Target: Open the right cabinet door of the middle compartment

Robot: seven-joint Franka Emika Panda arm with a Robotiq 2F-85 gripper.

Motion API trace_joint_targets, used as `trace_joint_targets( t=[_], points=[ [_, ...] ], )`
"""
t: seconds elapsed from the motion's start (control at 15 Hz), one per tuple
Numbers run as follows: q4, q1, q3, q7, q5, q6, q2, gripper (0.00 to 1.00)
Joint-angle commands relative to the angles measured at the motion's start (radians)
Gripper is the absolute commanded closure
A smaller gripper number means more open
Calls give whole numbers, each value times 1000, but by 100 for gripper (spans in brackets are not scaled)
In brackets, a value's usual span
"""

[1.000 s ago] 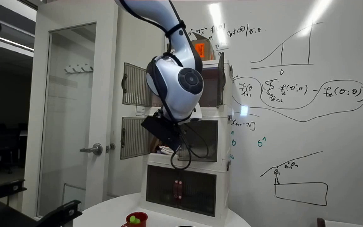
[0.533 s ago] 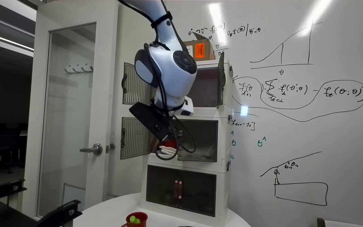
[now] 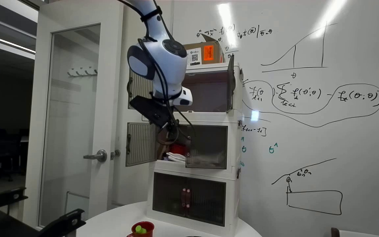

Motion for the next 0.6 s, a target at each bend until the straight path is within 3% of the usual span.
trace_joint_targets(
  t=[0.0, 0.27, 0.53],
  points=[
    [79, 51, 30, 71, 1, 193, 16, 0],
    [213, 92, 41, 177, -61, 414, 90, 0],
    [313, 116, 15, 383, -236, 505, 192, 0]
  ],
)
